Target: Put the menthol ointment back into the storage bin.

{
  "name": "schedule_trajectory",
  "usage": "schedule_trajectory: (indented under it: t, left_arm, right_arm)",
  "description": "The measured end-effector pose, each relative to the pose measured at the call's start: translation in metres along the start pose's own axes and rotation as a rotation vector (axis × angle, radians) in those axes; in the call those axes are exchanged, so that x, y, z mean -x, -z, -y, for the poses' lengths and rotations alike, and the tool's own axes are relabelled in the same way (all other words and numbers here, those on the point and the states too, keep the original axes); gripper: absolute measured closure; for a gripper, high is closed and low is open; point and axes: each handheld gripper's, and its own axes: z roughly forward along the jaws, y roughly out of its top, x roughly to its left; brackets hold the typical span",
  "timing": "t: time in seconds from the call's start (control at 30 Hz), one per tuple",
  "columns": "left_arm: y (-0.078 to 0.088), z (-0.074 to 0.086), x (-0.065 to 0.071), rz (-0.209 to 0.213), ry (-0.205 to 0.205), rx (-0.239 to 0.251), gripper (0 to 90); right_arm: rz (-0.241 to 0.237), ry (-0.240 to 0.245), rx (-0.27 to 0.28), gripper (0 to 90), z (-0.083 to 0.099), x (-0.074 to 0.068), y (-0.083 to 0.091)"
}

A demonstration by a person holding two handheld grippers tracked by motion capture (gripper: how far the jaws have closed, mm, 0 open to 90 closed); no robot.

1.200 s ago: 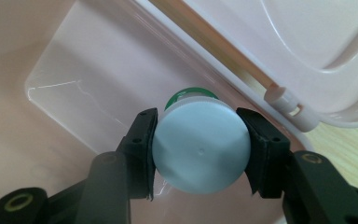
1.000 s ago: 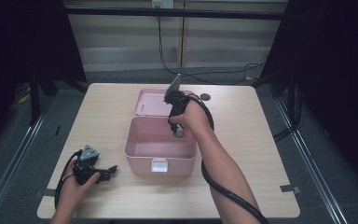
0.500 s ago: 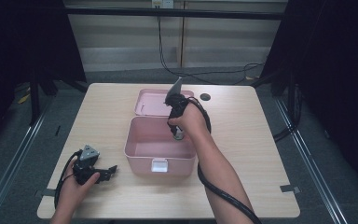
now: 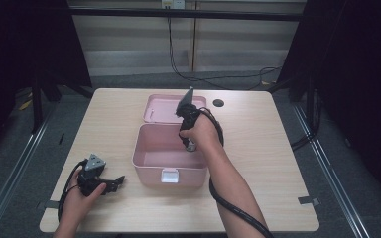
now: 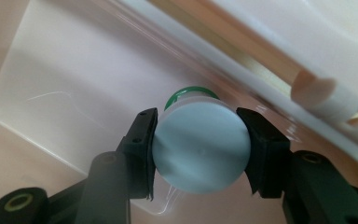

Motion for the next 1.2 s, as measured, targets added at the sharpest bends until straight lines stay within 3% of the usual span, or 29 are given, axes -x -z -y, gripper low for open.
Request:
schedule_trajectory:
  t: [1.2]
  left_arm:
    - [0.0, 0.0, 0.0, -0.002, -0.001, -0.002, 10.0]
  right_arm:
    - [0.046, -0.005, 0.044, 50.9, 0.006, -0.012, -0.005]
